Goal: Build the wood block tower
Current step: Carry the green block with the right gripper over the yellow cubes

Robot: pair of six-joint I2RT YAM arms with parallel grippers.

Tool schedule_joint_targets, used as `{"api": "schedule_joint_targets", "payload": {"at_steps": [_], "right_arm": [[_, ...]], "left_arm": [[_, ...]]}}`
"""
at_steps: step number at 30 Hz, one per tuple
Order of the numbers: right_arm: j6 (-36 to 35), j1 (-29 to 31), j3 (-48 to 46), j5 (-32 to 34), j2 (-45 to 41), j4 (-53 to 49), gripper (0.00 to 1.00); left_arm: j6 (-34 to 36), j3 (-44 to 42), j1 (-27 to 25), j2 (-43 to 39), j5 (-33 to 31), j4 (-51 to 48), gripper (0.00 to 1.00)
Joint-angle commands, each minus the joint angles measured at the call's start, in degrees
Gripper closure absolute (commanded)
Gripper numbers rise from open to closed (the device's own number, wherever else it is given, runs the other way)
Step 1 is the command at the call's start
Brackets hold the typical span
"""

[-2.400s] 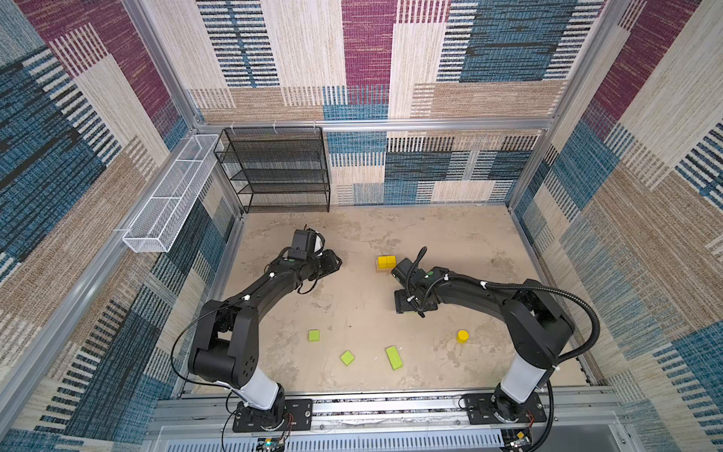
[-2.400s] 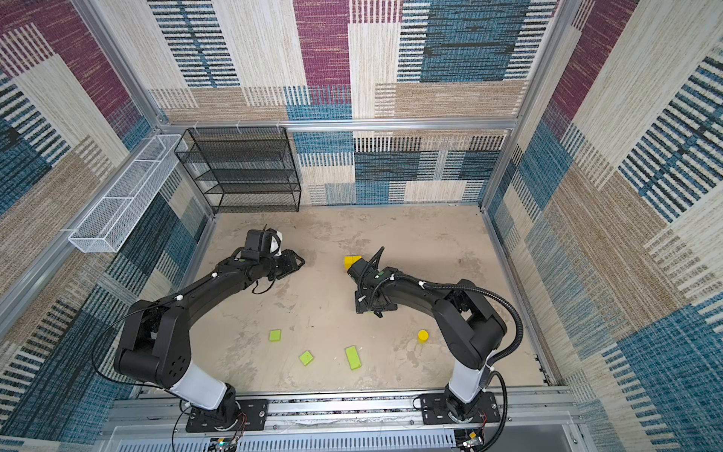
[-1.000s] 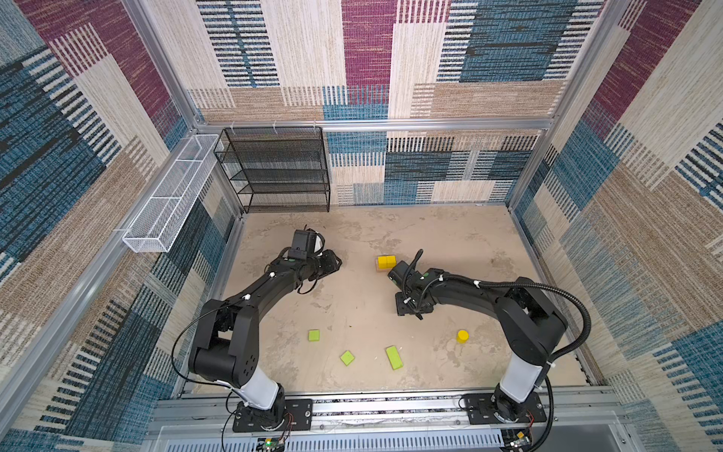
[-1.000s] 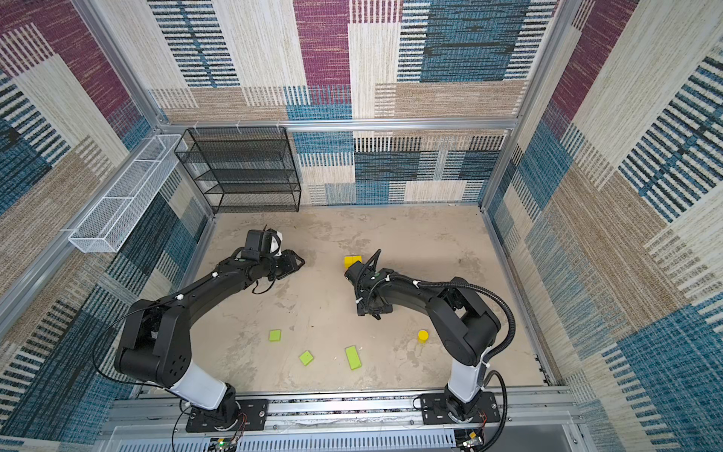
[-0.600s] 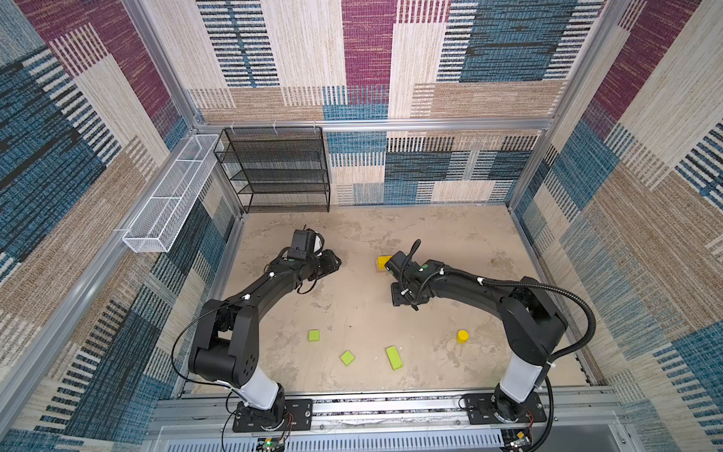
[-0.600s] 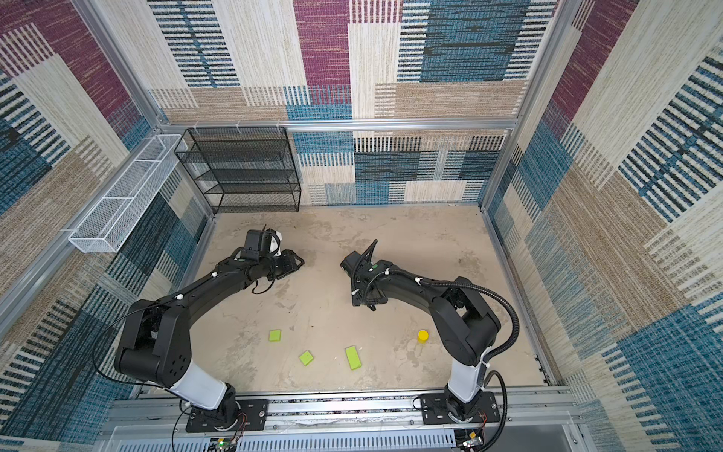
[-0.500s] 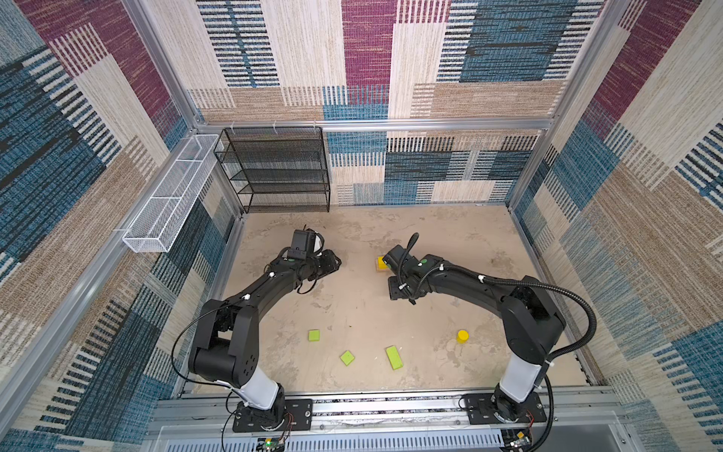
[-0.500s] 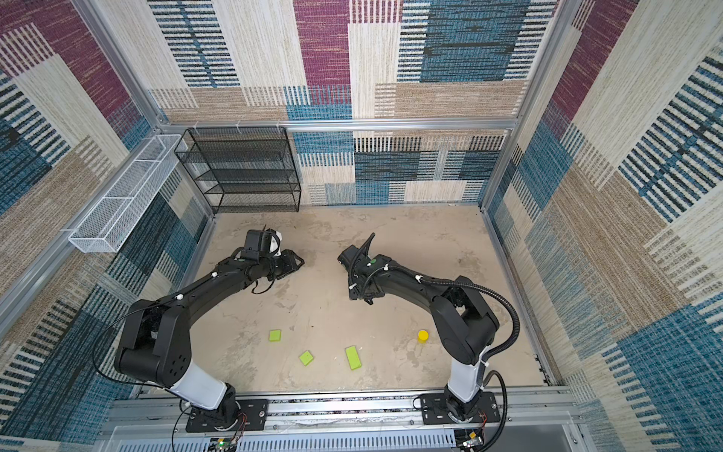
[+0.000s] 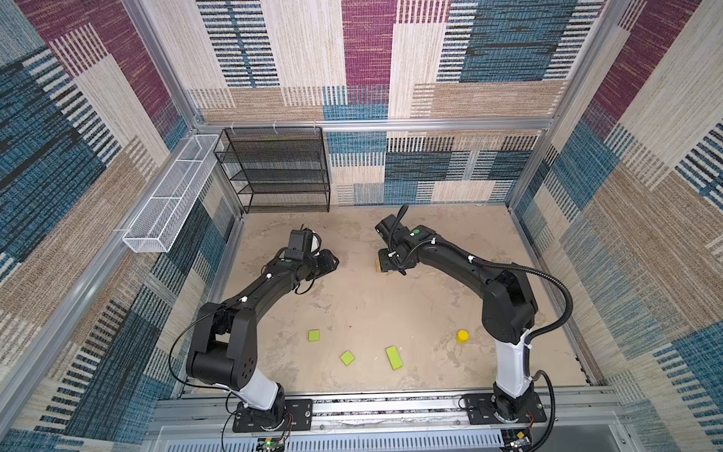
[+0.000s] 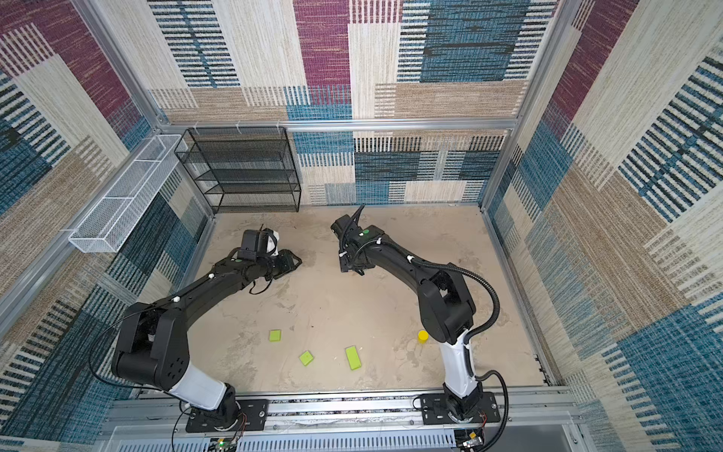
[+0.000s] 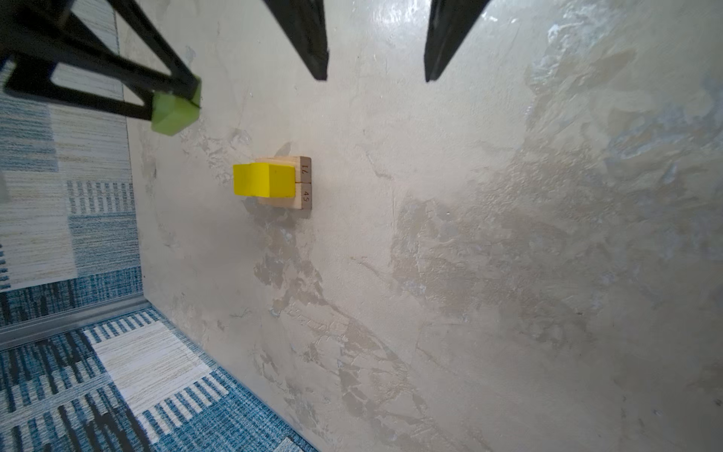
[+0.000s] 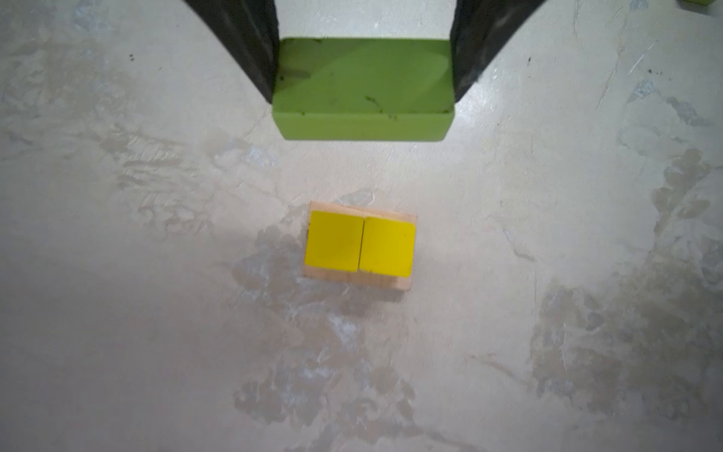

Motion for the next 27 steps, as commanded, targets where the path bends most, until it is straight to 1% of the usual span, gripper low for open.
{"api": "schedule_joint_targets", "payload": {"at_steps": [1,6,12,18,27], "right_arm": [[-2.57,-0.53,5.51,-0.10,2.75,-3.56,0.50],[-4.35,-1.18,13.47,-0.48,8.13,-6.68,0.50],[-4.93,-1.61,18.07,-0.30,12.29,-8.06,0.50],[-4.96,-1.73,20.15,-0.49,14.91,-8.31,0.50],[-4.68,-1.97,20.36,-0.54,16.37,-7.11,0.50]], "left_arm": [[1.09,-0.23,0.34,-0.48,0.80,0.24,0.55],[1.26,-0.48,0.73,-0.64,0.96,0.07,0.55],[1.44,-0.80,1.26,-0.85,1.05,-0.07,0.55],[1.44,-0.93,1.52,-0.74,1.22,-0.01,0.55],[1.26,-1.10,1.88,-0.83,1.66,0.17,0.55]]}}
